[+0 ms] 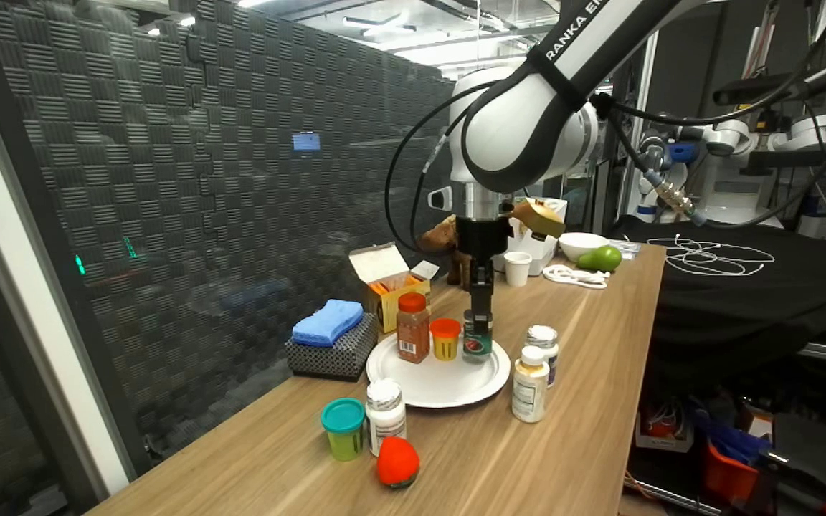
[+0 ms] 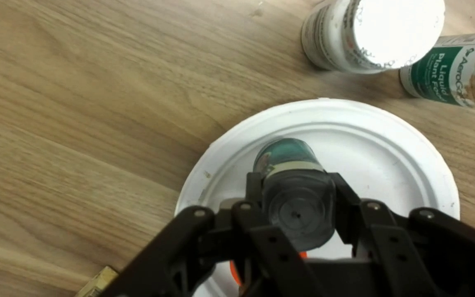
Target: Put all the objects around the white plate into the white plate
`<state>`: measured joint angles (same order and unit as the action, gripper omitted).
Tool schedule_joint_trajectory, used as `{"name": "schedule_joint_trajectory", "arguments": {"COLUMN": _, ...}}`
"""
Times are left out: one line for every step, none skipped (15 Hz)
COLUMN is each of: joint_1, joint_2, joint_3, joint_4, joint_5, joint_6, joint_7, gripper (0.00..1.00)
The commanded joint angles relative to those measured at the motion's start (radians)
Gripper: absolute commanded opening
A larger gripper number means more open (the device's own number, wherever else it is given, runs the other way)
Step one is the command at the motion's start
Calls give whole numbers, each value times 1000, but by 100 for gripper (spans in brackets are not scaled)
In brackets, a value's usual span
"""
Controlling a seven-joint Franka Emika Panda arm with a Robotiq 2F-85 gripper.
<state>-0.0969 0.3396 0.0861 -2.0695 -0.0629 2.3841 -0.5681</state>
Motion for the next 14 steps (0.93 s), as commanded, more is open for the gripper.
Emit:
{"name": "schedule_joint_trajectory", "arguments": {"joint_1": 5, "joint_2": 24, "joint_3": 4, "joint_4": 41, "joint_5": 18, "joint_6": -9, "joint_7": -5, "gripper": 19}}
{"name": "schedule_joint_trajectory", "arguments": {"joint_1": 7, "joint_2": 31, "joint_3": 4, "joint_4": 46, "joint_5": 15, "joint_6": -9, "joint_7": -2, "gripper": 19}}
{"name": "schedule_joint_trajectory", "arguments": {"joint_1": 7, "joint_2": 38, "joint_3": 5, "joint_4": 50, "joint_5": 17, "joint_6": -9, "joint_7": -1, "gripper": 19}}
{"name": "schedule_joint_trajectory", "arguments": {"joint_1": 8, "joint_2": 48, "joint_3": 6, "joint_4": 58, "joint_5": 20, "joint_6": -8, "joint_7": 2, "gripper": 19}}
{"name": "schedule_joint_trajectory", "arguments": {"joint_1": 9, "joint_2": 55, "joint_3": 6, "joint_4": 62, "joint_5": 17, "joint_6": -8, "joint_7": 4, "gripper": 19}}
{"name": "schedule_joint_trajectory", "arguments": {"joint_1": 14, "joint_2": 64, "joint_3": 3, "joint_4": 66, "joint_5": 5, "joint_6": -6, "joint_7": 9, "gripper": 19}}
{"name": "schedule_joint_trajectory", "arguments": {"joint_1": 18, "joint_2": 69, "joint_3": 0, "joint_4": 68, "joint_5": -6, "joint_6": -2, "joint_7": 15, "gripper": 19}}
{"name": "schedule_joint_trajectory", "arguments": {"joint_1": 21, "joint_2": 74, "joint_3": -2, "joint_4": 69, "joint_5": -14, "joint_6": -2, "joint_7": 16, "gripper": 19}}
{"name": "schedule_joint_trajectory", "arguments": {"joint_1": 24, "joint_2": 78, "joint_3": -2, "joint_4": 70, "joint_5": -18, "joint_6": -1, "joint_7": 17, "gripper": 19}}
{"name": "schedule_joint_trajectory", "arguments": {"joint_1": 24, "joint_2": 79, "joint_3": -1, "joint_4": 71, "joint_5": -18, "joint_6": -2, "joint_7": 16, "gripper": 20}}
{"name": "schedule_joint_trajectory", "arguments": {"joint_1": 27, "joint_2": 78, "joint_3": -2, "joint_4": 70, "joint_5": -23, "joint_6": 0, "joint_7": 20, "gripper": 24}}
{"name": "schedule_joint_trajectory", "arguments": {"joint_1": 27, "joint_2": 76, "joint_3": -3, "joint_4": 68, "joint_5": -26, "joint_6": 0, "joint_7": 20, "gripper": 57}}
{"name": "schedule_joint_trajectory", "arguments": {"joint_1": 29, "joint_2": 69, "joint_3": -6, "joint_4": 63, "joint_5": -31, "joint_6": 4, "joint_7": 27, "gripper": 68}}
{"name": "schedule_joint_trajectory", "arguments": {"joint_1": 30, "joint_2": 66, "joint_3": -6, "joint_4": 61, "joint_5": -33, "joint_6": 5, "joint_7": 29, "gripper": 74}}
